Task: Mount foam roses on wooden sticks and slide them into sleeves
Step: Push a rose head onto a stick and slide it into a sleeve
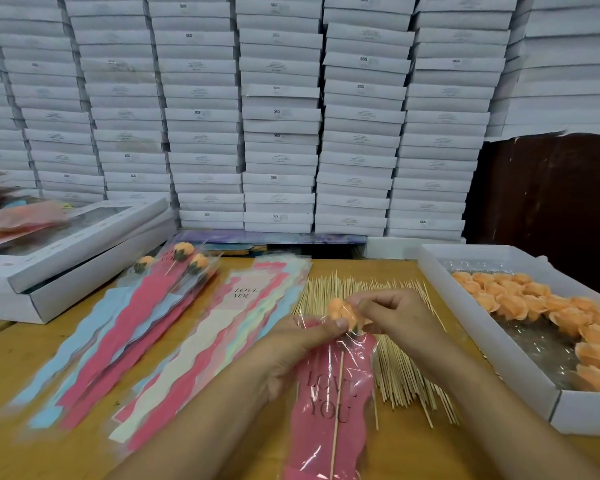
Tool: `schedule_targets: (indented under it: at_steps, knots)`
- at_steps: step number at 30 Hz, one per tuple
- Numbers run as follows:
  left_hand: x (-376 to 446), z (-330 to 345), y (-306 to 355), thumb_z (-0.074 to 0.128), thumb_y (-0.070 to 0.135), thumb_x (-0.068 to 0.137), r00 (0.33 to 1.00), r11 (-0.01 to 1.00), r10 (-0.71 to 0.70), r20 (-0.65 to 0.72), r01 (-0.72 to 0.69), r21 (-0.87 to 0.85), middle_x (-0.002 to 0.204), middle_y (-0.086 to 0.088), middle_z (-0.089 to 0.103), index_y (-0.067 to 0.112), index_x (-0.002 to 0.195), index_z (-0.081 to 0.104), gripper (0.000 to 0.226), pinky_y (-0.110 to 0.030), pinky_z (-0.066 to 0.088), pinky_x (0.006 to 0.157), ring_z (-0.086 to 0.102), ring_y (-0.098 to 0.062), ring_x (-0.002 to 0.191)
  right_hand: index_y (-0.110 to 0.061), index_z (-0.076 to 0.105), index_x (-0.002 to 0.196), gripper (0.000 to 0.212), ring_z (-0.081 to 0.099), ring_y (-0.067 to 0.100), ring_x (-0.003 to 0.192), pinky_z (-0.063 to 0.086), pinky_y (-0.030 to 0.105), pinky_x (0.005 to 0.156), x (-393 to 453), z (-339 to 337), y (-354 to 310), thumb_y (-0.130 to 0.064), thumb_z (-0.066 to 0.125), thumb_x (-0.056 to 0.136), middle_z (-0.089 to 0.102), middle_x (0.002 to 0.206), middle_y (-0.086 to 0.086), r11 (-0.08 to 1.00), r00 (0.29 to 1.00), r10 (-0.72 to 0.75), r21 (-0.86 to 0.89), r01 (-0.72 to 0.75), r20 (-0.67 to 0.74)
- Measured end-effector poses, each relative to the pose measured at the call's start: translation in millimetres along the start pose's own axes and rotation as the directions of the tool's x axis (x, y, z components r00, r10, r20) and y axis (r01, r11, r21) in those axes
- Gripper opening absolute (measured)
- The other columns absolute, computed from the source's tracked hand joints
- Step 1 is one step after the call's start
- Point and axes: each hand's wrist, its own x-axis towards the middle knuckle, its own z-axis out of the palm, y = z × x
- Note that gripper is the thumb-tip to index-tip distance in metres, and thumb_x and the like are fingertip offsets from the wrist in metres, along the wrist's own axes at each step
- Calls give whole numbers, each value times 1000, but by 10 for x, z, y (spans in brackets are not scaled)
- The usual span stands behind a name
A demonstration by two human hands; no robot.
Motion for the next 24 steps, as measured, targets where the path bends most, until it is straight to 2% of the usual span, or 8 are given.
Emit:
schedule_targets:
  at_steps: [4,8,11,16,17,19,21,24]
  knots:
    - [1,-1,-5,84,27,70,1000,1000,-6,13,6,14,93,-17,73,-3,114,68,56,-32,58,72,69,-25,78,-30,81,77,26,68,-6,91,53,12,66,2,16,2,-21,64,94,73,94,-26,998,997,61,11,-61,40]
    - [21,12,-17,80,36,74,1000,999,-22,-10,22,33,98,-21,70,5,109,69,49,-46,55,88,64,-32,87,-31,81,81,24,66,-7,97,55,17,73,17,17,33,-28,62,95,70,106,-25,994,992,110,-17,-109,55]
    - [49,16,6,70,48,83,999,999,-35,-12,36,41,91,-15,75,8,95,78,42,-37,60,77,71,-25,74,-27,80,88,20,66,-9,95,55,17,72,20,9,46,-32,63,95,69,110,-23,992,991,122,-46,-120,62]
    - [101,40,13,57,51,95,996,998,-47,-81,50,45,91,-12,76,9,104,75,47,-35,61,71,73,-22,74,-25,80,90,21,63,-16,90,50,8,68,-4,2,-3,-27,61,97,68,93,-37,991,983,108,-99,-94,149]
    - [101,51,18,56,49,97,994,998,-45,-96,49,43,95,-13,77,9,107,75,46,-37,61,74,74,-25,81,-24,80,94,22,62,-17,92,50,7,70,-11,3,-21,-28,59,98,68,94,-38,989,976,113,-115,-93,186]
    - [103,76,23,54,46,100,992,998,-40,-117,46,45,106,-20,75,9,111,75,44,-47,58,93,71,-38,104,-22,79,103,27,63,-13,99,52,15,82,-23,6,-45,-34,55,99,69,103,-35,980,949,164,-156,-125,270]
    - [103,98,31,55,43,100,989,998,-30,-142,37,46,107,-22,74,8,108,76,42,-49,54,99,70,-39,106,-28,79,97,34,65,-6,102,49,28,97,-38,2,-52,-50,53,97,72,108,-26,960,911,242,-215,-176,335]
    - [128,86,23,56,41,100,991,999,-34,-129,37,21,95,-15,77,12,94,79,38,-34,60,74,75,-26,80,-23,79,90,52,61,-3,112,44,32,105,-47,1,-53,-66,50,91,69,117,-20,938,879,291,-292,-185,377]
